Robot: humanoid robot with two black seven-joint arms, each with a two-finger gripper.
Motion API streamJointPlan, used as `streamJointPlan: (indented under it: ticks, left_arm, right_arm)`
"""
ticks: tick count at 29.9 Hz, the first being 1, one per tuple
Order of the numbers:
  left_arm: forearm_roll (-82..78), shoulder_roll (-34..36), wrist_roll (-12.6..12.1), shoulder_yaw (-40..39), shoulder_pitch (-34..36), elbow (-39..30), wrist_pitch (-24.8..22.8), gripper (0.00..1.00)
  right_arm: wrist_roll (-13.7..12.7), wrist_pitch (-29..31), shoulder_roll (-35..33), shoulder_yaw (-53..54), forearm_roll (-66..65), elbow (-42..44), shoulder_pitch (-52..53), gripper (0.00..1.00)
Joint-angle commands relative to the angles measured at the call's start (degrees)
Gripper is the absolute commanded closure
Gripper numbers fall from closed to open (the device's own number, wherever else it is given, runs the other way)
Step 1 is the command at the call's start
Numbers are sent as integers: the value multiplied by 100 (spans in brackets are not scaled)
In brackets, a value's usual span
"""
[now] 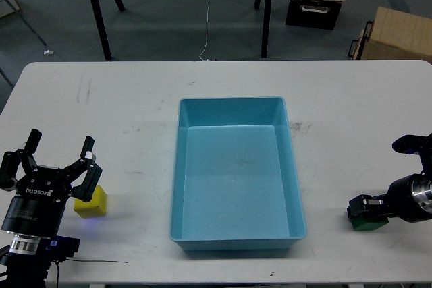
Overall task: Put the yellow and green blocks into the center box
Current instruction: 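Carry the green cube into the blue tray and release it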
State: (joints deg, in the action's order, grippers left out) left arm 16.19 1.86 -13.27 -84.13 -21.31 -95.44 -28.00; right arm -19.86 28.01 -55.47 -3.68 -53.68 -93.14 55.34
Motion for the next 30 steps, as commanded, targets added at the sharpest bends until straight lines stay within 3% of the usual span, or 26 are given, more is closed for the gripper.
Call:
streamJointPlan:
  ticks: [1,4,9,19,22,24,26,27,28,30]
  left_arm:
    - [-2,-1,0,2,4,0,0,0]
    - [-2,-10,0,2,4,0,0,0]
    - [-125,-28,18,2,-5,0,0,0]
    - [-143,-98,18,2,-22,0,0,0]
    - [-143,-98,18,-7,-22,0,0,0]
    - [-143,-89,18,-7,-40,0,0,0]
    - [-143,-89,18,-7,-58,0,0,0]
    - [-143,-89,18,-7,-58,0,0,0]
    - [-143,-89,18,-7,-58,0,0,0]
    - [-143,-89,18,2,-58,0,0,0]
  right_arm:
    - [0,-23,-8,43,269,-205,642,100]
    - [-18,-50,271,34,1189,-179,1608,100]
    - [-115,-67,1545,-369,2089,260,3024,100]
    - [-141,-419,3998,-1450,2081,1596,3027,97]
    - [-141,-489,4377,-1591,2081,1702,2737,66]
    - [-141,-551,4448,-1601,2081,1720,2684,54]
    - [-141,-647,4413,-1601,2090,1711,2675,31]
    - [-132,-708,4404,-1583,2098,1711,2675,13]
    - [-132,-744,4387,-1531,2107,1720,2683,1]
    - [-132,-779,4325,-1487,2116,1729,2701,1]
